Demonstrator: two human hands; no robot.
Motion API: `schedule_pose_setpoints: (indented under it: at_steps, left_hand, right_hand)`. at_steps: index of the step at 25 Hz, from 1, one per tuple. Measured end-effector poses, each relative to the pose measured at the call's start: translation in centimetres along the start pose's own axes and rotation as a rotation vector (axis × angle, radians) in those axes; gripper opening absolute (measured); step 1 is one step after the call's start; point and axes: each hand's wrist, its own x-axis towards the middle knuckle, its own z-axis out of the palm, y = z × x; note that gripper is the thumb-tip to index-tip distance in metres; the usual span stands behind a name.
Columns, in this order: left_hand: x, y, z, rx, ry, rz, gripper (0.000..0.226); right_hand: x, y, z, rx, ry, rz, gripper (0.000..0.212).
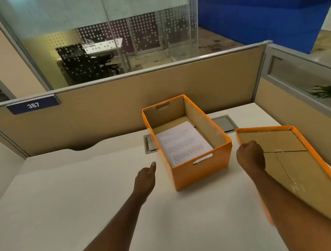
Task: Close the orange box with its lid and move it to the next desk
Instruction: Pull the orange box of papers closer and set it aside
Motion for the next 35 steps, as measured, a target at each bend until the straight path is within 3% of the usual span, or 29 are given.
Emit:
schedule_pose_setpoints:
  at_steps: [3, 7, 12, 15, 18, 22, 25, 35]
  left_hand:
    - [2.1, 2.5, 0.9, -0.085, 0.047, -0.111, 0.055]
    - [5.0, 4.4, 1.9, -0.133, 0.064, -0.169, 0.083]
    - [8.7, 6.0, 3.0, -0.218, 0.109, -0.197, 0.083]
    - [11.0, 6.2, 3.9, -0.316, 0.091, -0.222, 0.085]
    - [12.6, 5.8, 5.0, -0.374, 0.061, -0.295, 0.080]
    - [13.2, 4.9, 7.0, -0.349, 0.046, -0.356, 0.051]
    - [13.3, 4.7, 7.1, -0.302, 0.069, -0.348, 0.040]
    - [5.6, 3.1, 0.8, -0.264, 0.116, -0.240, 0.036]
  right_hand:
    - [3.7, -0.7, 0.5, 0.054, -0.024, -0.030, 0.040]
    - [7.5, -2.4, 2.4, 0.038, -0.251, -0.019, 0.057]
    - [10.9, -5.6, 4.0, 0.085, -0.437, -0.007, 0.070]
    - [11.9, -7.3, 4.7, 0.283, -0.748, 0.032, 0.088]
    - [12.2, -8.2, 6.1, 0.286, -0.965, -0.007, 0.096]
    - [11.9, -8.1, 8.1, 0.098, -0.898, -0.153, 0.055]
    - [11.3, -8.0, 7.9, 0.020, -0.794, -0.174, 0.038]
    - [1.7, -8.7, 4.1, 0.044, -0.643, -0.172, 0.031]
